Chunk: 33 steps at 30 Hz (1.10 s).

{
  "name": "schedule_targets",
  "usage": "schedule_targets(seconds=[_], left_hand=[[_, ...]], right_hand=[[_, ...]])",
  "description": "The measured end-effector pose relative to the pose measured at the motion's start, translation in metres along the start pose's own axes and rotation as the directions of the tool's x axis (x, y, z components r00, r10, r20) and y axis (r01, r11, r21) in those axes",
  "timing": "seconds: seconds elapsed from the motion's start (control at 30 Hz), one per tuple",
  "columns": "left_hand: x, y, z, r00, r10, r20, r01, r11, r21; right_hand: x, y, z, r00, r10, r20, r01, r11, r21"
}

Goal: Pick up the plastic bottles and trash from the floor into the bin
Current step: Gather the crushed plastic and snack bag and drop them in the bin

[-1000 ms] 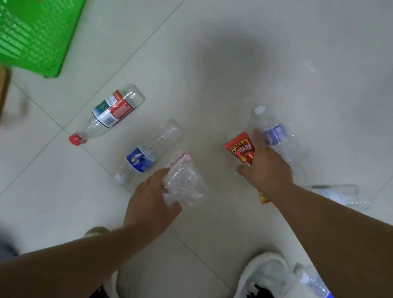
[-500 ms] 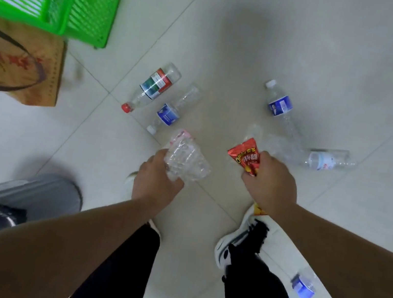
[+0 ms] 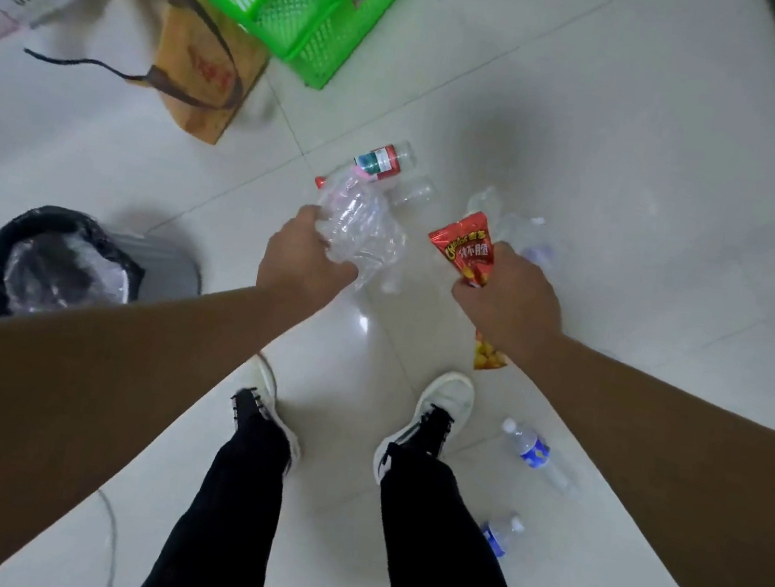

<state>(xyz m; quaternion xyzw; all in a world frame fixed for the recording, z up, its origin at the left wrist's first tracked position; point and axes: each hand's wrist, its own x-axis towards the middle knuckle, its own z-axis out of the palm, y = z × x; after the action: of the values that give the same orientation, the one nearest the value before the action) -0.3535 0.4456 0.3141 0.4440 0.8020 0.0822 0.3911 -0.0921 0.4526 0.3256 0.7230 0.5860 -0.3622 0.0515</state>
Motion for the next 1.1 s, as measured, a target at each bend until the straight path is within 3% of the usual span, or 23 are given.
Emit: schedule_targets(seconds=[0.27,0.4,0.53,0.7,0.83,1.1], left_hand=[[-0.049,-0.063,-0.049,0.986,-0.154,-0.069,0.135,0.964,-0.227],[-0.074,-0.134,-0.089,0.967,-0.233,-0.106,0.193,0.936,-0.295],[-0.103,-0.217,-0.144,0.964,-0.229,-0.136,0.19,0.949,-0.253],[-0.143,-0.319,-0.221,0.912,-0.39,-0.13,0.319,0.871,-0.375],[-0.157,-0.382,-0.269,0.878,-0.457,-0.138,0.386,0.85,-0.359],[-0.138,-0.426,-0.297,0.839,-0.518,-0.164,0.355,0.751,-0.557]], right_hand=[[-0.049,-0.075,0.02,0.996,-0.051,0.079,0.053,0.998,-0.024],[-0.081,-0.131,0.057,0.984,-0.095,0.151,0.106,0.992,-0.066],[-0.117,-0.193,0.106,0.976,-0.132,0.172,0.151,0.983,-0.106],[-0.166,-0.278,0.168,0.953,-0.173,0.248,0.207,0.972,-0.115],[-0.194,-0.345,0.206,0.937,-0.192,0.292,0.231,0.967,-0.105],[-0.174,-0.444,0.283,0.907,-0.26,0.332,0.292,0.955,-0.049]])
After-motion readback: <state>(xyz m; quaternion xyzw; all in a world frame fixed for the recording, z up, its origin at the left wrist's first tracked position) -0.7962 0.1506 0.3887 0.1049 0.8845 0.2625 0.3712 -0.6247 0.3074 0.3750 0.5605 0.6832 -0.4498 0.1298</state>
